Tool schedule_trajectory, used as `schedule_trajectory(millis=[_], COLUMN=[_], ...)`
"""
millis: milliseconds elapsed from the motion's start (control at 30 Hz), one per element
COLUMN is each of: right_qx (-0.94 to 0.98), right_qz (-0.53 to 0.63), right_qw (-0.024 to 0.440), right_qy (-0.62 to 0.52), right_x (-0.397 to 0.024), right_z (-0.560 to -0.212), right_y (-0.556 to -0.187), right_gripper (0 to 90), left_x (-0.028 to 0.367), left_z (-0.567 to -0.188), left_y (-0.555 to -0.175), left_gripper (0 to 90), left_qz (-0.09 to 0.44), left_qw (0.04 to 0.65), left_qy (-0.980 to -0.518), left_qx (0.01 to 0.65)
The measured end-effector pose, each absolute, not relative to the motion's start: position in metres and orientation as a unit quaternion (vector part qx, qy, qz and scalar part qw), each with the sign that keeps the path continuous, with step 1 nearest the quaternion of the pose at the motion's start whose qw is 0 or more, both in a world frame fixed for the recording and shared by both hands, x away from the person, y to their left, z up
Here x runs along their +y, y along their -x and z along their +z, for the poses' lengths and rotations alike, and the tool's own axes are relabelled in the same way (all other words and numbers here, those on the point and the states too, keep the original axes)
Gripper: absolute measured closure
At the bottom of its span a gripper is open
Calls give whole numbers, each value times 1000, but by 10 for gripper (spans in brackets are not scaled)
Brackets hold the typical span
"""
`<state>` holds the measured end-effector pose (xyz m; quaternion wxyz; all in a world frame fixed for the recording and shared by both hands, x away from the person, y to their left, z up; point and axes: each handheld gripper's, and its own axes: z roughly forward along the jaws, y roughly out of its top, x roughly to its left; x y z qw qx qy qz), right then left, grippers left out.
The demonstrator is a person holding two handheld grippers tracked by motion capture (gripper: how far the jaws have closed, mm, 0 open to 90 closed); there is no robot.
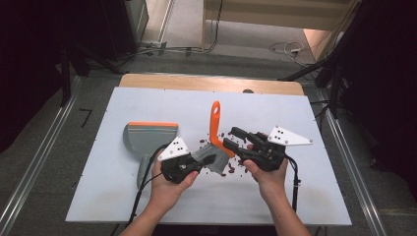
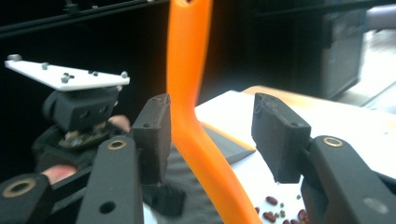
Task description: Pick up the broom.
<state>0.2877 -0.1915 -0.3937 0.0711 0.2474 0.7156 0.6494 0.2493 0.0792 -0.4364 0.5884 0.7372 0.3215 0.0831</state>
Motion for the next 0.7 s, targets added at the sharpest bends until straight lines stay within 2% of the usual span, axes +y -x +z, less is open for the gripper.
schedule_trajectory(millis=[200, 467, 700], right_qx=[740, 767, 764], right_qz=[637, 619, 627], right_qw=[23, -39, -88], right_qy=[-214, -163, -125], right_x=[-205, -195, -191], right_z=[-397, -405, -411], right_y=[-299, -299, -299], right_gripper=[467, 504, 589], left_x=[97, 106, 109], left_z=[-430, -424, -423], left_y=[-252, -251, -251], left_gripper=[859, 859, 859], left_qz=[52, 22, -19], left_qw=[609, 624, 640], left_qy=[-740, -744, -741], left_qx=[280, 236, 201])
